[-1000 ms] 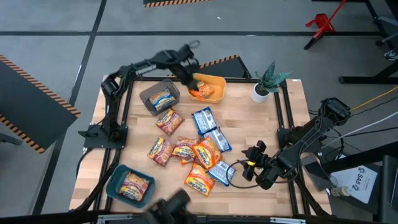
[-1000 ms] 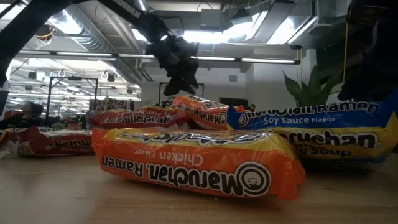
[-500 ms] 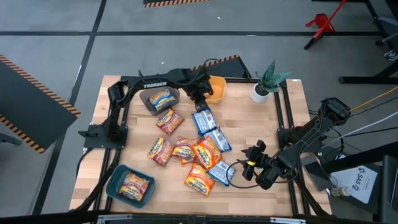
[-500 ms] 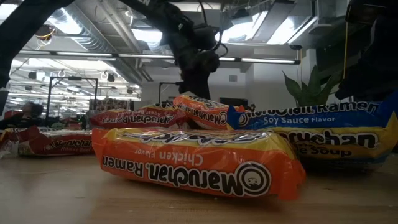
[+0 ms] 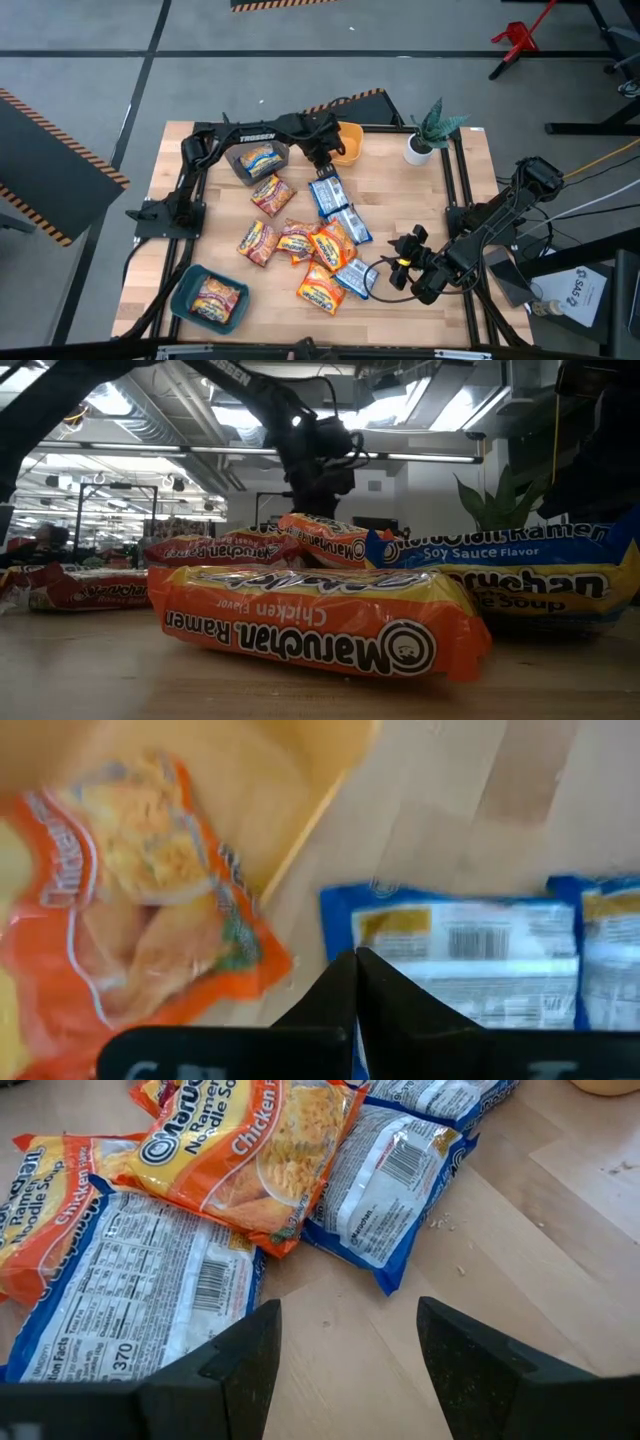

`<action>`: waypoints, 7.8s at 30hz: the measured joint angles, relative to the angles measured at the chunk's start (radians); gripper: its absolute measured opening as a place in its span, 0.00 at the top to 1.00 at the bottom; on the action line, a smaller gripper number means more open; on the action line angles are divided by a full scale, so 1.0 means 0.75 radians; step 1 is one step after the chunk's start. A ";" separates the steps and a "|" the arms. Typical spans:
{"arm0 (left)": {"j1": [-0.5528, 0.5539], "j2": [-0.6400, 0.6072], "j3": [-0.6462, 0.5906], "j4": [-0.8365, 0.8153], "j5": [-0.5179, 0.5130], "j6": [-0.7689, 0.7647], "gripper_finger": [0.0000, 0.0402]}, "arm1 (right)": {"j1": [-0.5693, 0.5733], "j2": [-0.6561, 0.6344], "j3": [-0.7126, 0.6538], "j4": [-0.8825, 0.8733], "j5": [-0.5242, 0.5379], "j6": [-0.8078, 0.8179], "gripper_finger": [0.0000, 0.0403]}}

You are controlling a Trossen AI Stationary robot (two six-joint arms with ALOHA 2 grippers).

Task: Sort Maruchan noodles
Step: Adjust the pack of orange ramen noodle soup, then put the pack of orange ramen noodle soup into the yellow bin

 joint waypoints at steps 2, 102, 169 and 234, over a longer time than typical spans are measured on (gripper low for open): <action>0.012 0.004 0.000 -0.016 -0.019 0.001 1.00 | 0.000 0.000 0.000 -0.001 -0.001 0.001 0.45; -0.551 -0.793 -0.032 -0.520 0.035 -0.515 1.00 | -0.270 0.089 0.032 0.682 -0.280 -1.063 0.45; -1.434 -0.830 -0.573 0.167 -1.348 -0.965 1.00 | -0.387 0.934 0.975 -0.470 -0.094 -0.407 0.97; -0.674 -0.972 -1.393 1.810 -0.002 -1.513 0.41 | -0.168 0.932 1.645 -1.094 0.382 -0.679 1.00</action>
